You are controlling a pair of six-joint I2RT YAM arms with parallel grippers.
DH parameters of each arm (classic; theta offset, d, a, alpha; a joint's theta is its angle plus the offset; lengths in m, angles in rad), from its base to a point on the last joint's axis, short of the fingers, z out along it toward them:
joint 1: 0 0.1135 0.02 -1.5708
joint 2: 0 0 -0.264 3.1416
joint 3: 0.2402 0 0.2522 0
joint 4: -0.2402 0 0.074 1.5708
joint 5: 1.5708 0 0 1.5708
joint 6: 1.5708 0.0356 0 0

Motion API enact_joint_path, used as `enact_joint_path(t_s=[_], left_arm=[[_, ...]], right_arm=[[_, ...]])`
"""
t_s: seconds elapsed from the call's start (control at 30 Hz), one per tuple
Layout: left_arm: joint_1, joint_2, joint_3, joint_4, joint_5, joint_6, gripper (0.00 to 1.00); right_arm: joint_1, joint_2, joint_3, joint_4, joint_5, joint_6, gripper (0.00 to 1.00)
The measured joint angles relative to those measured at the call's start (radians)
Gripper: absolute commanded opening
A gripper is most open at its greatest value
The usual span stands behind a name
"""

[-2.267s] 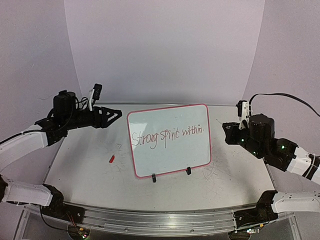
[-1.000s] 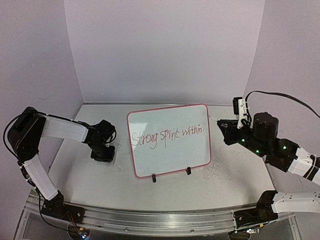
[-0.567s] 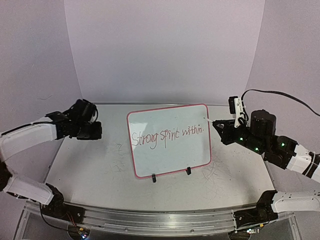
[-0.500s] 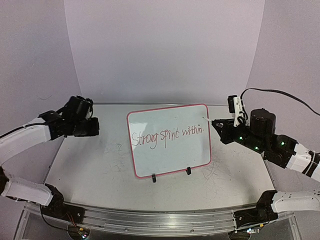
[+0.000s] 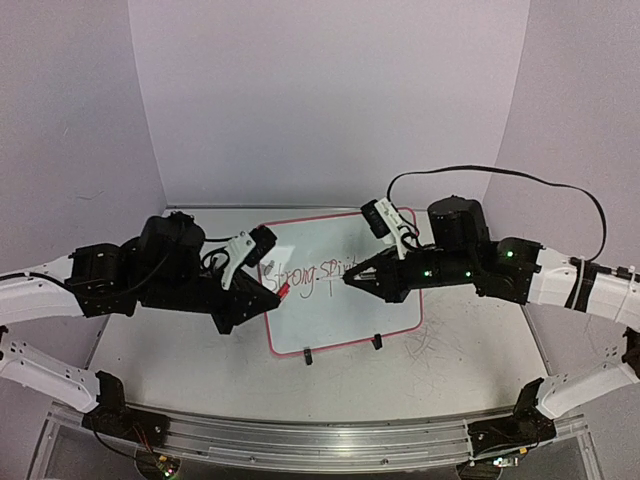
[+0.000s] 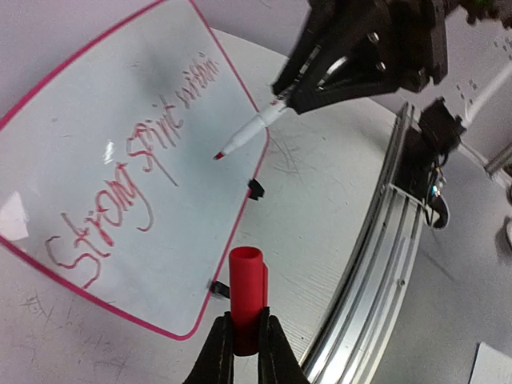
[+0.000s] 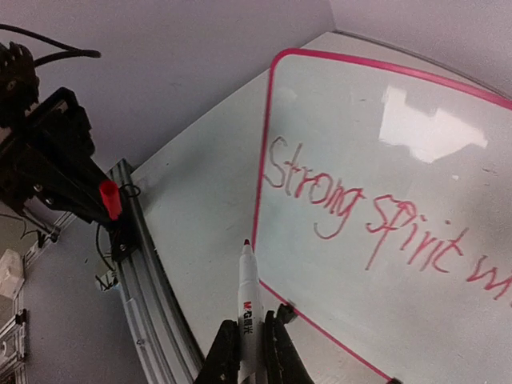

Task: Write a sentence on the whiteboard
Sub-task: Insert the whiteboard marker without the cap into the pen cap.

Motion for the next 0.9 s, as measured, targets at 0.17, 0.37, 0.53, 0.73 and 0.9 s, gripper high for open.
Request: enact_joint_path(t_s=[0.17, 0.37, 0.53, 0.73, 0.9], left_arm=[[-0.063, 0.080, 0.000, 0.000, -0.023, 0.134, 0.00], [-0.064, 0.100, 0.000, 0.000, -0.034, 0.235, 0.00], [-0.064, 0.100, 0.000, -0.001, -0.043, 0.270, 0.00], [-0.064, 0.100, 0.000, -0.001, -0.045, 0.291, 0.00], [-0.064, 0.111, 0.001, -0.001, -0.043, 0.296, 0.00]], right_arm=[[0.067, 0.051, 0.058, -0.002, -0.079, 0.002, 0.00], [0.070, 0.055, 0.062, -0.004, -0.100, 0.003, 0.00], [0.070, 0.055, 0.062, -0.009, -0.123, -0.004, 0.00], [0.070, 0.055, 0.062, -0.029, -0.152, -0.014, 0.00], [0.070, 0.057, 0.062, -0.041, -0.169, -0.023, 0.00]])
